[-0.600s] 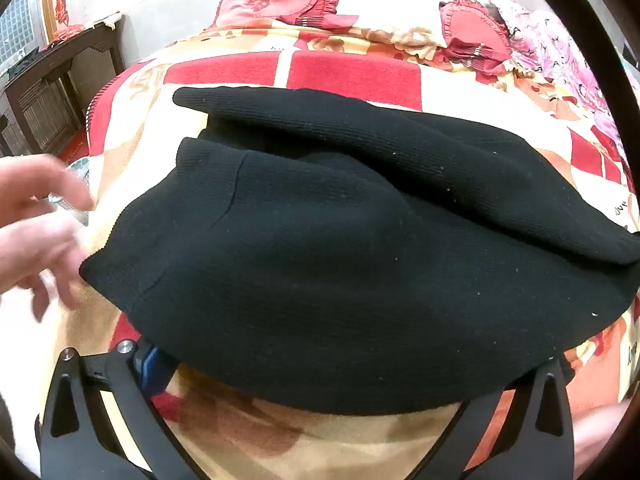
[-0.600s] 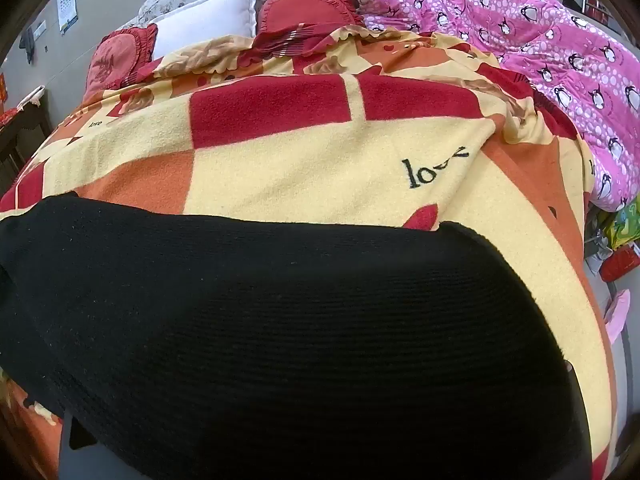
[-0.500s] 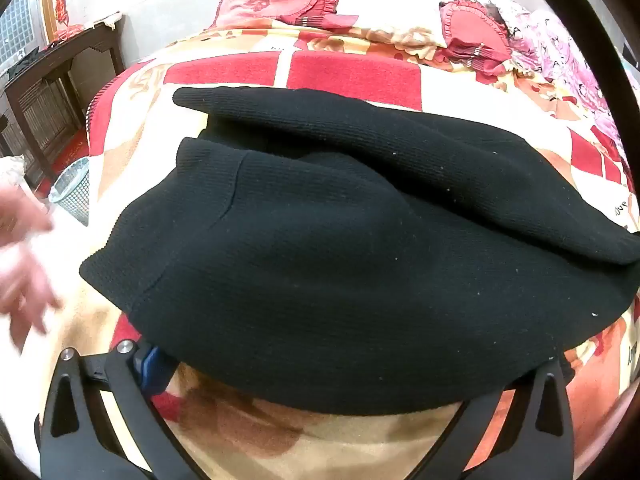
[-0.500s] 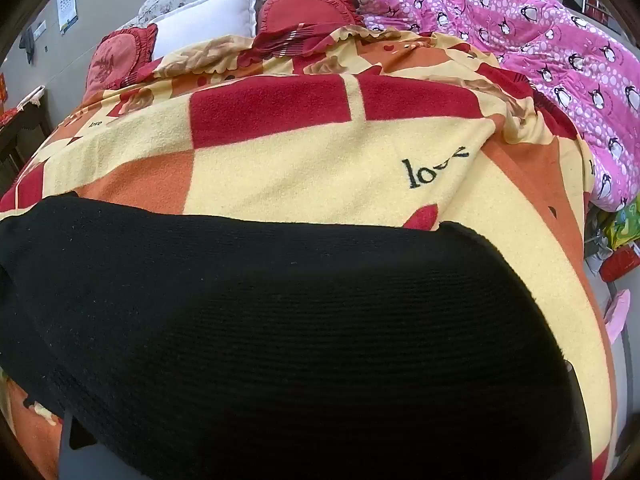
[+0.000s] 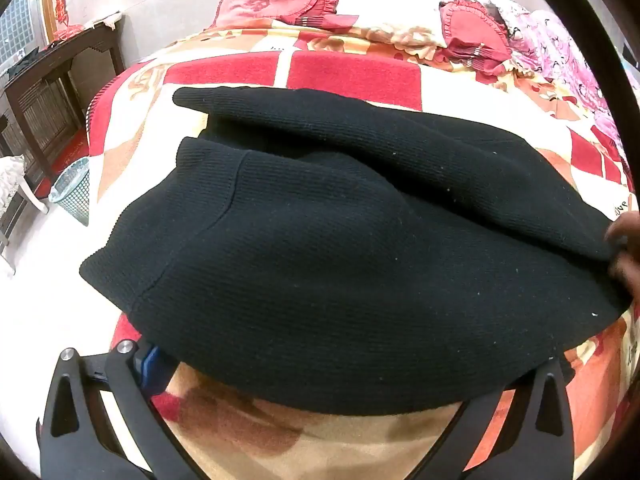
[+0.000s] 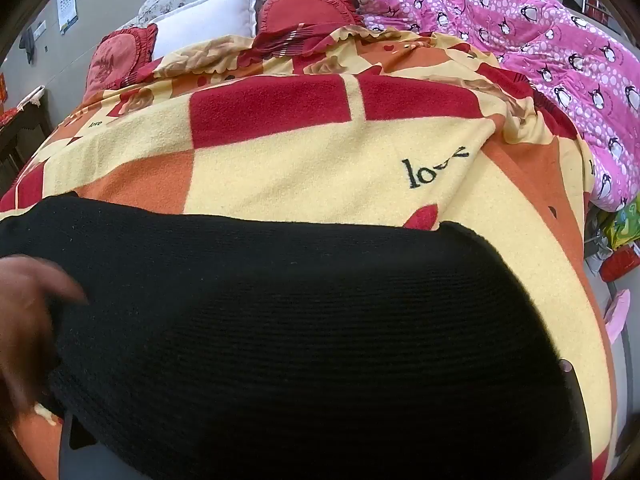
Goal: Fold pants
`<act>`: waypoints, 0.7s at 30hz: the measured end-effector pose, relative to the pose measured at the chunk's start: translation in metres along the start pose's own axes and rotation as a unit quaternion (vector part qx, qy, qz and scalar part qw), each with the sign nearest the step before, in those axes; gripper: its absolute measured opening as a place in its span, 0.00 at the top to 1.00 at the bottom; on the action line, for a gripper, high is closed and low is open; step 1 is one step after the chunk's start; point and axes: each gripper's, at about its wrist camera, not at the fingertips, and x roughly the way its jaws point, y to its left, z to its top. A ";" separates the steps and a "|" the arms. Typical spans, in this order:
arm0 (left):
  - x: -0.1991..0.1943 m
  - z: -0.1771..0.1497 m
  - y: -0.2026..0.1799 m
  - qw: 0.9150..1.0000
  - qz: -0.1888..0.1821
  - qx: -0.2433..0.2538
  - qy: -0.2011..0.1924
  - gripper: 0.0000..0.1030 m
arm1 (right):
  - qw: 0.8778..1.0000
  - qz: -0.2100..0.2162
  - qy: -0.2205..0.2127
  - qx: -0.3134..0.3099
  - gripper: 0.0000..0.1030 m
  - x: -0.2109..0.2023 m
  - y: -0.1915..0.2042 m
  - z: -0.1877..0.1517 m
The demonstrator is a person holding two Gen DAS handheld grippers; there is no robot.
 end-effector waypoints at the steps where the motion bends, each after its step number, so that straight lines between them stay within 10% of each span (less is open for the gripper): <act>1: 0.000 0.000 0.000 1.000 0.000 0.000 0.000 0.00 | 1.000 0.000 0.000 0.000 0.01 0.000 0.000 0.000; 21: -0.002 -0.002 0.000 1.000 -0.004 0.007 0.009 0.00 | 1.000 0.000 0.000 0.000 0.01 -0.001 -0.003 0.000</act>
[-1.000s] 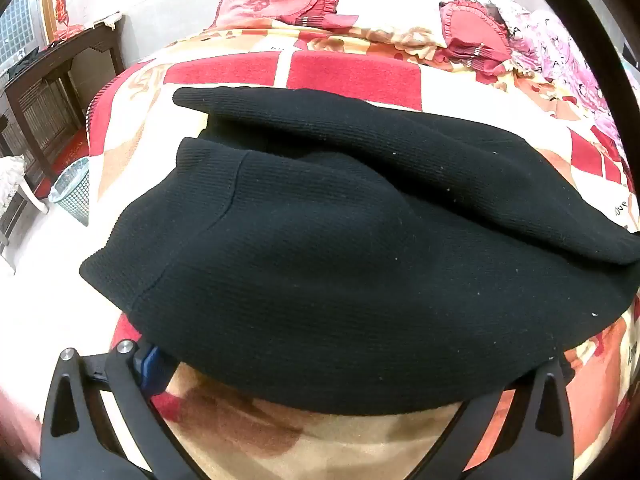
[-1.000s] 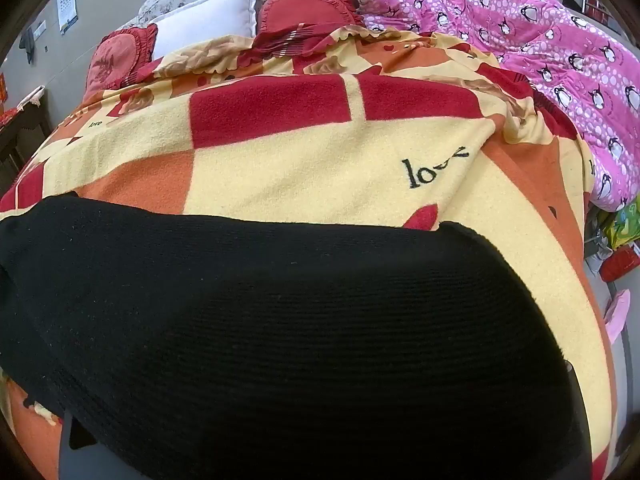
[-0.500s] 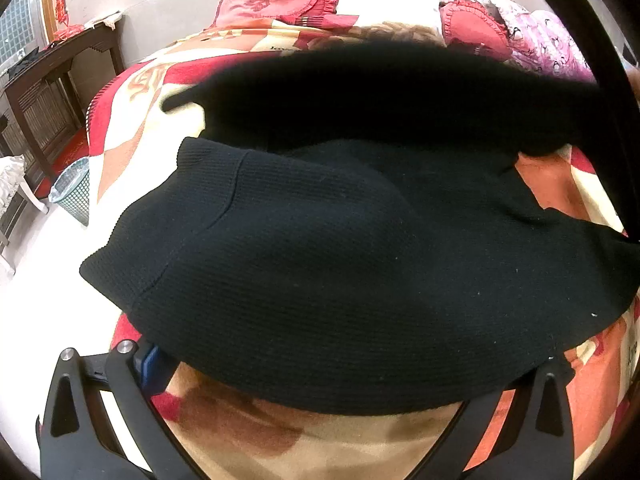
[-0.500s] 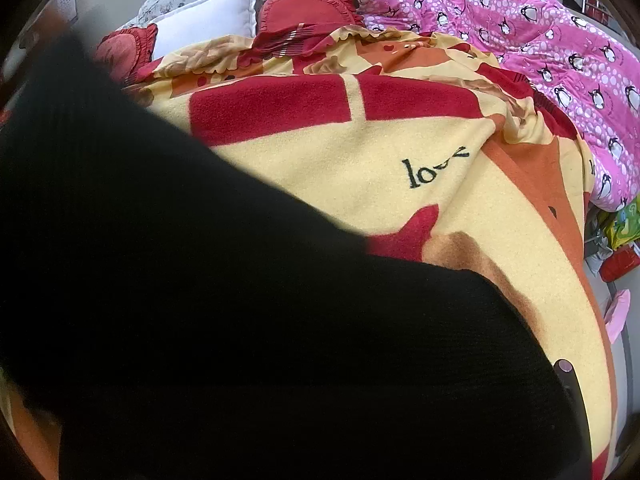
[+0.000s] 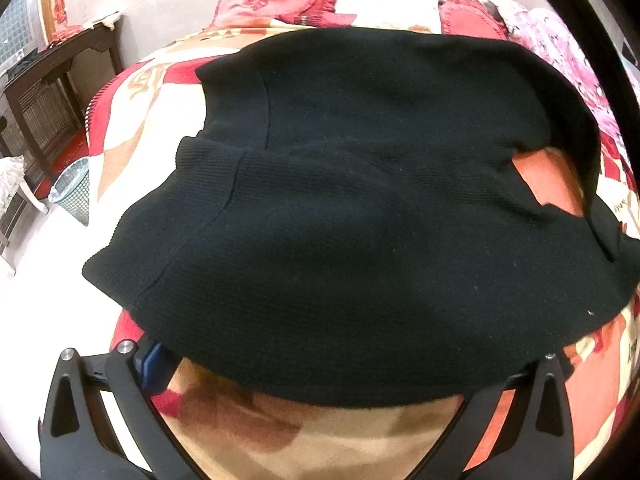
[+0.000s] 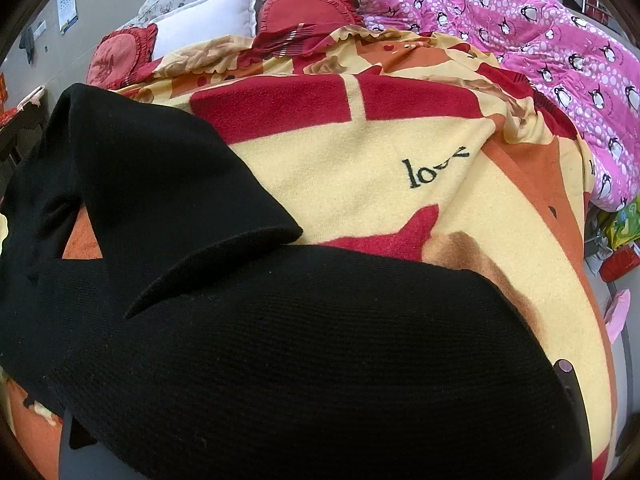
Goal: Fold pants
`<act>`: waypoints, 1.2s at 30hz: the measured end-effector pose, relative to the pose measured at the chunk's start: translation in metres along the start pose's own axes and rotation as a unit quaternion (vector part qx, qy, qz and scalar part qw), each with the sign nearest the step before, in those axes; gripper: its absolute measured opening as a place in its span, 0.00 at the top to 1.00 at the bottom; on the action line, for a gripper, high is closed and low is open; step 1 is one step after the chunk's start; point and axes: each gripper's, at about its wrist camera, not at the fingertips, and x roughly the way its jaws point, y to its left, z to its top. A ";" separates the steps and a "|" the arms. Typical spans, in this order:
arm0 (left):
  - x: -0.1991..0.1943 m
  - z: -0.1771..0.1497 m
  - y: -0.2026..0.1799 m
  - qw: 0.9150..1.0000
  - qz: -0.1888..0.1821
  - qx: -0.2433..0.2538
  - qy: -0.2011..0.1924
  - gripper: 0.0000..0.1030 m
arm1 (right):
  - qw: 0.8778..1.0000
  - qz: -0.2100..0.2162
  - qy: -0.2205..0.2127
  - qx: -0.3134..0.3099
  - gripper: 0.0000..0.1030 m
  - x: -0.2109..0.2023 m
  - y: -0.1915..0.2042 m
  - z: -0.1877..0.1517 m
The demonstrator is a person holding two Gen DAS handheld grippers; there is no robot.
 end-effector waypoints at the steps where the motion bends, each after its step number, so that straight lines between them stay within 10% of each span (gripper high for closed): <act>1: -0.001 0.001 0.000 1.000 -0.006 0.004 0.009 0.00 | 1.000 0.000 0.000 0.001 0.01 0.000 0.000 0.000; 14: -0.080 -0.030 0.022 0.997 -0.031 0.001 -0.068 0.00 | 0.999 -0.017 0.013 0.030 0.00 -0.017 0.002 -0.014; 36: -0.087 -0.020 -0.006 0.994 -0.037 0.030 -0.095 0.00 | 0.989 0.050 -0.118 -0.073 0.00 -0.137 0.100 -0.037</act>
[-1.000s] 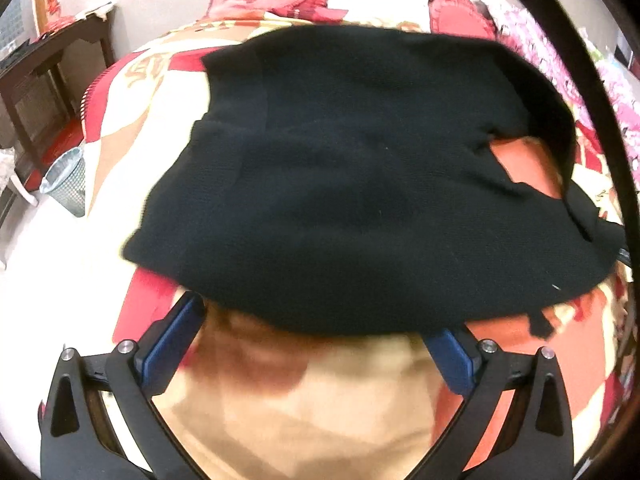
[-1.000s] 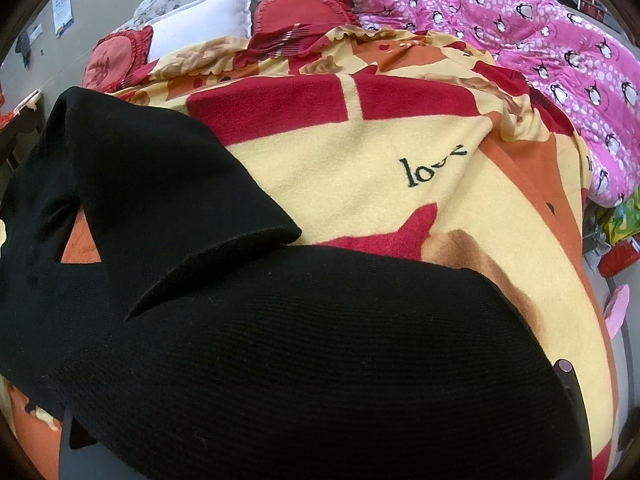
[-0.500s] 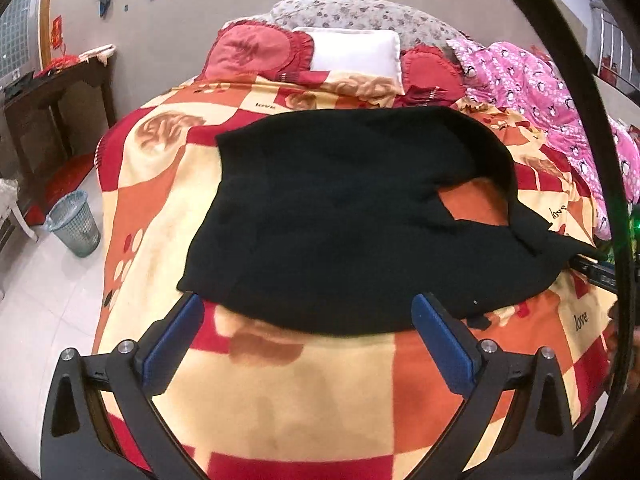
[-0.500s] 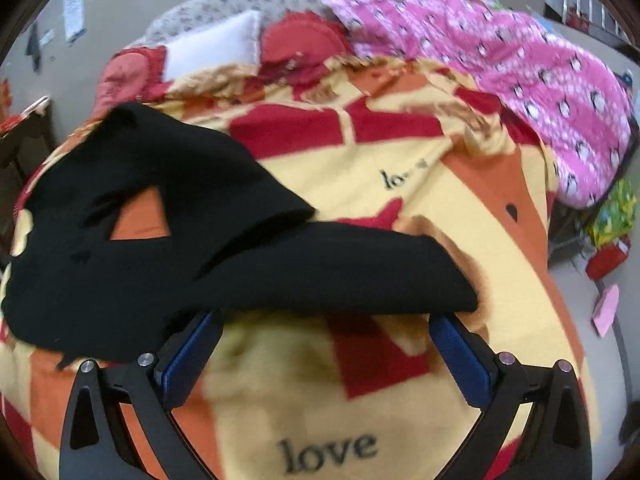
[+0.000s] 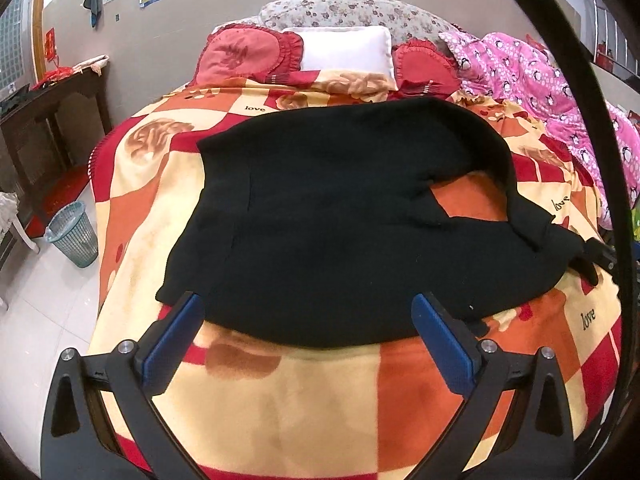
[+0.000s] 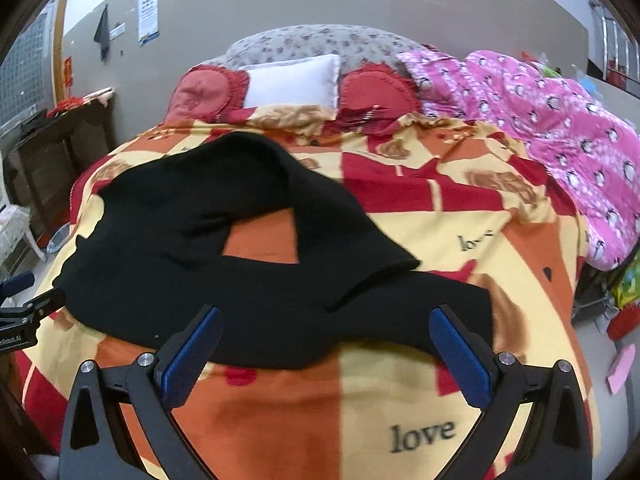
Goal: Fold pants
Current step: 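Move both grippers over the black pants toward its edge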
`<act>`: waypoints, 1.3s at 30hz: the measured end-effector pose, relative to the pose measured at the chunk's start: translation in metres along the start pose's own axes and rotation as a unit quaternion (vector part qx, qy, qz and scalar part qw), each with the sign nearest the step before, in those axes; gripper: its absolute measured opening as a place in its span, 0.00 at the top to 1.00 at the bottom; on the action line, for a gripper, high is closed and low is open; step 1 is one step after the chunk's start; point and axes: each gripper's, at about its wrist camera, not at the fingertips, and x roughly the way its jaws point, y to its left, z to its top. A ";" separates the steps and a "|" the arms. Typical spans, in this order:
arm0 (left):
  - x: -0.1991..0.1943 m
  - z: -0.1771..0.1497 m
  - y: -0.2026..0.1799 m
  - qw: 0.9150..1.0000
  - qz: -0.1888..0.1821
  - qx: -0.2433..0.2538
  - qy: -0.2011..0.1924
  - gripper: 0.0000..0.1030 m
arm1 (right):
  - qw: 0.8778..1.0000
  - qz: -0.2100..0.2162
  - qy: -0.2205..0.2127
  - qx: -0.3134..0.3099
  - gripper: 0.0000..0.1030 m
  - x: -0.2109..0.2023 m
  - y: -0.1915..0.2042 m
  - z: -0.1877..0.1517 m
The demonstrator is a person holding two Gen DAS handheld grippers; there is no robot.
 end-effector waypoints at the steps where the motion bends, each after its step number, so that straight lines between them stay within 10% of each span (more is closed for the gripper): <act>1: 0.000 0.000 0.000 1.000 0.000 0.000 0.000 0.00 | 1.000 0.003 0.000 -0.003 0.00 0.001 0.004 0.000; 39: 0.012 0.003 -0.002 1.000 0.004 -0.015 0.013 0.00 | 0.997 0.058 0.049 0.013 0.00 0.039 0.026 -0.002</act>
